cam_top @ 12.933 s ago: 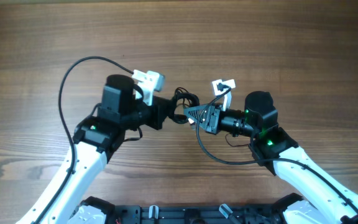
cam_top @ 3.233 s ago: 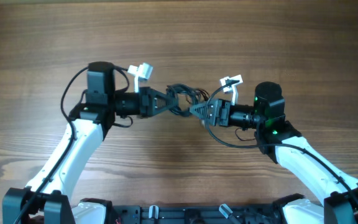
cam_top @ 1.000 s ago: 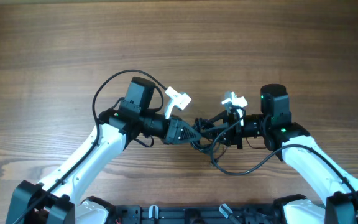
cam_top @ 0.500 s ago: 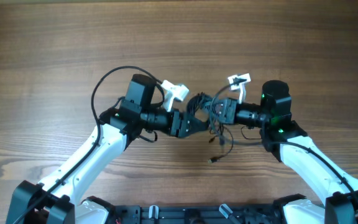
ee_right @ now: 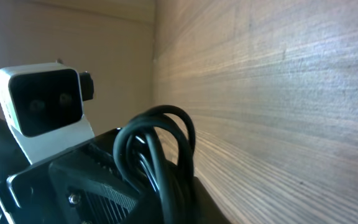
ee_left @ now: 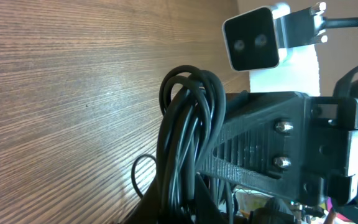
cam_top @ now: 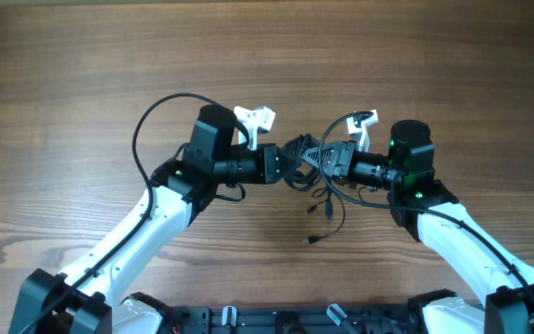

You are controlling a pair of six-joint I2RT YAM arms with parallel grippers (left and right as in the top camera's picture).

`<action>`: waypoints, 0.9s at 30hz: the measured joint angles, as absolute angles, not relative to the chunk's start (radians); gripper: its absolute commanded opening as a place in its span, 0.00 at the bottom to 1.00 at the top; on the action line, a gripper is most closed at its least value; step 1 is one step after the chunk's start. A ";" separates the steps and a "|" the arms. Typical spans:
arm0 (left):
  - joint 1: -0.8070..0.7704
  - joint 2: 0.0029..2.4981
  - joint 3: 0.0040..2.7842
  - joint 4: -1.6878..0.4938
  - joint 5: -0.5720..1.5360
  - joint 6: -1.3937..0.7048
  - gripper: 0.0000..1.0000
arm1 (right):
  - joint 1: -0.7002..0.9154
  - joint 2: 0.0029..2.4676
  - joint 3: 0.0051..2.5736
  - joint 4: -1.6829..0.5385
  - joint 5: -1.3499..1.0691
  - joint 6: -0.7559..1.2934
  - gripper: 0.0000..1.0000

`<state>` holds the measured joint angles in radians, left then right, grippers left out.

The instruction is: Untangle cables

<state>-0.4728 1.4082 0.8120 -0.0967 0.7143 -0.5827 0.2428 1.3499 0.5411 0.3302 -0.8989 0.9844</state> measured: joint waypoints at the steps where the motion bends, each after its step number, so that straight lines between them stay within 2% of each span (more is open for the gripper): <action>1: -0.476 1.408 0.812 -0.101 0.707 -0.583 0.04 | 0.242 1.350 0.541 0.330 -0.890 0.950 1.00; 9: -0.384 1.396 0.812 -0.224 0.692 -0.578 0.04 | 0.155 1.349 0.542 0.277 -0.870 0.494 1.00; 13: -0.353 1.364 0.812 -0.181 0.709 -0.577 0.04 | 0.181 1.349 0.542 0.208 -0.903 0.255 0.93; 15: -0.353 1.360 0.812 -0.162 0.735 -0.577 0.04 | 0.215 1.349 0.542 0.186 -0.926 0.173 0.82; 17: -0.353 1.360 0.812 -0.157 0.749 -0.575 0.04 | 0.250 1.349 0.542 0.176 -0.942 0.108 0.60; 19: -0.350 1.360 0.812 -0.153 0.759 -0.574 0.04 | 0.273 1.350 0.542 0.173 -0.949 0.070 0.15; 20: -0.347 1.360 0.812 -0.152 0.772 -0.574 0.04 | 0.281 1.350 0.542 0.172 -0.951 0.048 0.05; 24: -0.339 1.360 0.812 -0.152 0.794 -0.574 0.04 | 0.286 1.350 0.542 0.173 -0.958 0.053 0.04; 27: -0.339 1.360 0.812 -0.152 0.794 -0.559 0.04 | 0.283 1.350 0.542 0.180 -0.974 0.139 0.04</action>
<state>-0.3389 1.3602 0.8116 -0.1520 0.7940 -0.5587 0.2832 1.3499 0.5415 0.1799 -0.9745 0.1394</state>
